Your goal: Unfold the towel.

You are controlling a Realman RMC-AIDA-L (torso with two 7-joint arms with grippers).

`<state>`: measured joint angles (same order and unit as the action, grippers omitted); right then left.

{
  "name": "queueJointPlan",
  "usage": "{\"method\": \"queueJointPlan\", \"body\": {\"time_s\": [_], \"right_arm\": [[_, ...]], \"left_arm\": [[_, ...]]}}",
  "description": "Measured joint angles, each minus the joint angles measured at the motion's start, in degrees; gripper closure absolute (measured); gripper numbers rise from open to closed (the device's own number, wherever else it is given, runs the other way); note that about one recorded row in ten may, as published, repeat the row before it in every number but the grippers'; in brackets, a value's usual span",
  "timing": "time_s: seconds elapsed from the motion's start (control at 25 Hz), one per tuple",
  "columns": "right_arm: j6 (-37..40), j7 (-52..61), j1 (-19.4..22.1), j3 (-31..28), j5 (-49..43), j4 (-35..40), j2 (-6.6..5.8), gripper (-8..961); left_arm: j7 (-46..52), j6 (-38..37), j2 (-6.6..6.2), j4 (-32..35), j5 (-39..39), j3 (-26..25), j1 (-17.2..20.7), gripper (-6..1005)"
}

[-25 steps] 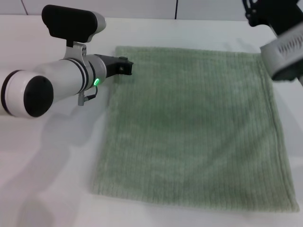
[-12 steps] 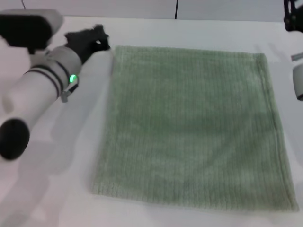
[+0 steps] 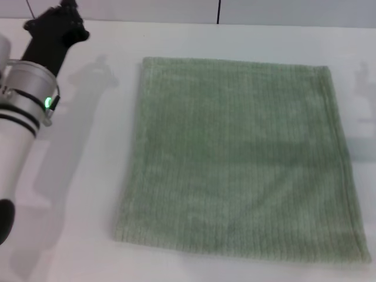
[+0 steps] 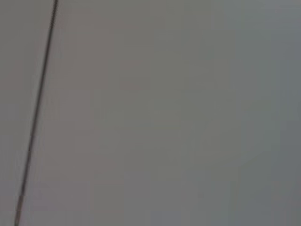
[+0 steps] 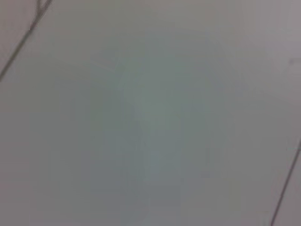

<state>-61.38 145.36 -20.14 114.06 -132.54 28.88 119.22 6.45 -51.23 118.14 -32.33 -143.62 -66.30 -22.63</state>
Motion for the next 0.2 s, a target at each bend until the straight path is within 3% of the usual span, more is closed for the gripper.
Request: {"method": "queueJointPlan", "body": {"time_s": [0.04, 0.08, 0.12, 0.2], "right_arm": [[0.00, 0.00, 0.00, 0.00, 0.00, 0.00, 0.00, 551], [-0.03, 0.89, -0.55, -0.35, 0.38, -0.98, -0.01, 552], [-0.03, 0.89, -0.55, -0.35, 0.38, -0.98, -0.01, 552], [-0.05, 1.97, -1.70, -1.28, 1.00, -2.30, -0.03, 552]], "left_arm": [[0.00, 0.00, 0.00, 0.00, 0.00, 0.00, 0.00, 999], [4.11, -6.43, 0.06, 5.79, -0.85, 0.15, -1.74, 999], [4.11, -6.43, 0.06, 5.79, -0.85, 0.15, -1.74, 999], [7.38, -11.53, 0.08, 11.92, -1.26, 0.06, -3.76, 999]]}}
